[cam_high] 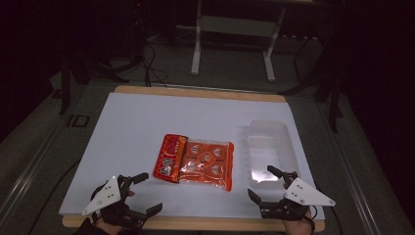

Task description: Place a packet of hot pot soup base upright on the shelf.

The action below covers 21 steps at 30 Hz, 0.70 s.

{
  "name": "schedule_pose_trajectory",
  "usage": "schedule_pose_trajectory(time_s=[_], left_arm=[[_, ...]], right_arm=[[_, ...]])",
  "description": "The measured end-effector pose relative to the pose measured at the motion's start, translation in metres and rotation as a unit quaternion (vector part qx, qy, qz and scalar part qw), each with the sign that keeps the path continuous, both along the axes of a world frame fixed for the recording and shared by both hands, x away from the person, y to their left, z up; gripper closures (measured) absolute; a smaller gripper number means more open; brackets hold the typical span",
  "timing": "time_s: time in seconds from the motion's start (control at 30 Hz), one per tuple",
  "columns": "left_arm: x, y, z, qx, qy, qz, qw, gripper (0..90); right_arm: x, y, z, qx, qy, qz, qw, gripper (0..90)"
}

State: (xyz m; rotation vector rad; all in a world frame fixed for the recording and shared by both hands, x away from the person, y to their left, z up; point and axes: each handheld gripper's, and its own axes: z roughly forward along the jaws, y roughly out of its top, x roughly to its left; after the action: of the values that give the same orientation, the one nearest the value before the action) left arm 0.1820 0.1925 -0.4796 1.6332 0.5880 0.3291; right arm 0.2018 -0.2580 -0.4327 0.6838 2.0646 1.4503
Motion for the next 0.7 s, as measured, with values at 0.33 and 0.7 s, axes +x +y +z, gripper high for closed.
schedule_pose_trajectory(time_s=[0.33, 0.7], left_arm=[[0.001, -0.002, 0.008, 0.002, 0.003, 0.009, 1.0, 1.3], [0.025, -0.01, 0.011, 0.023, 0.025, 0.018, 0.9993, 2.5]], right_arm=[[-0.006, 0.006, 0.003, -0.011, -0.025, 0.011, 0.9996, 10.3], [-0.008, 0.01, 0.003, -0.011, -0.033, 0.026, 0.9991, 10.3]])
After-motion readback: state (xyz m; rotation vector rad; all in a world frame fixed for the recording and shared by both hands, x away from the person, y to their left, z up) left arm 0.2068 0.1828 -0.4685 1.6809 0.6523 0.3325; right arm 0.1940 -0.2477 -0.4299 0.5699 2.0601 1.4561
